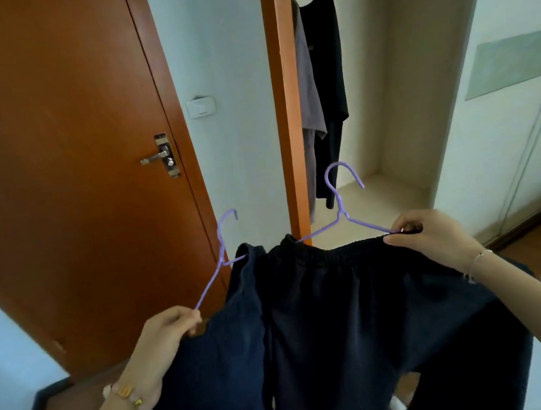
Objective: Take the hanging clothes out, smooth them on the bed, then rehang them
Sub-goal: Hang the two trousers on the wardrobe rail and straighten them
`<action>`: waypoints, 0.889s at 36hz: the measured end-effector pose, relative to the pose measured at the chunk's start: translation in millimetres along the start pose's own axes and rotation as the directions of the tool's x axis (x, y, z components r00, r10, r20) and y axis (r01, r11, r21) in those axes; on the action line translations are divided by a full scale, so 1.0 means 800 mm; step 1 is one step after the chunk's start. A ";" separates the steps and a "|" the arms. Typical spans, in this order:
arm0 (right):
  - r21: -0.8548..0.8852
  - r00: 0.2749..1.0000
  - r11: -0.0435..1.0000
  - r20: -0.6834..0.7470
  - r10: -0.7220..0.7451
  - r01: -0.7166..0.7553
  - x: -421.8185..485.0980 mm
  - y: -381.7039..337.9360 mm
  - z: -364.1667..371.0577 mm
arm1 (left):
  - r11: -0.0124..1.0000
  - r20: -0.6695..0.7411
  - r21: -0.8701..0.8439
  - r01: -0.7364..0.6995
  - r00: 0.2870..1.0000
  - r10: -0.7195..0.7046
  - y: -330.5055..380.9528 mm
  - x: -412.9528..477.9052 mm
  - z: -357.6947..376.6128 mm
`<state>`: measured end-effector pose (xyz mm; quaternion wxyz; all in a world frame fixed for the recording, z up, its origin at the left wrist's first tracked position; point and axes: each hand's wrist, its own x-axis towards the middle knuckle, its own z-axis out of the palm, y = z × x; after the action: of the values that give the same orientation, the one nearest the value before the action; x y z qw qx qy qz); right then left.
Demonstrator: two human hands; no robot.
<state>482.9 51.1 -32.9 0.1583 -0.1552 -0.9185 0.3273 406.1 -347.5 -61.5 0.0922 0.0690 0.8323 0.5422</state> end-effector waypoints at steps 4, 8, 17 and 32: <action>-0.012 0.998 0.998 -0.039 0.054 -0.054 0.038 0.018 0.016 | 0.999 0.132 -0.014 -0.038 0.990 0.039 0.007 0.086 0.029; -0.041 0.985 0.987 -0.078 0.153 -0.156 0.074 0.039 0.029 | 0.995 0.255 -0.026 -0.096 0.962 0.100 0.021 0.169 0.062; -0.031 0.877 0.918 -0.309 0.368 -0.396 0.123 0.053 -0.005 | 0.981 0.527 -0.046 -0.190 0.830 0.186 0.079 0.336 0.112; 0.144 0.630 0.812 -0.559 0.539 -0.566 0.176 0.133 -0.063 | 0.937 0.728 -0.244 -0.249 0.592 0.347 0.203 0.462 0.306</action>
<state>395.4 212.2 -38.4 0.3169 -0.5235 -0.7411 0.2762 104.9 15.1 -38.9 0.3446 0.4229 0.6592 0.5175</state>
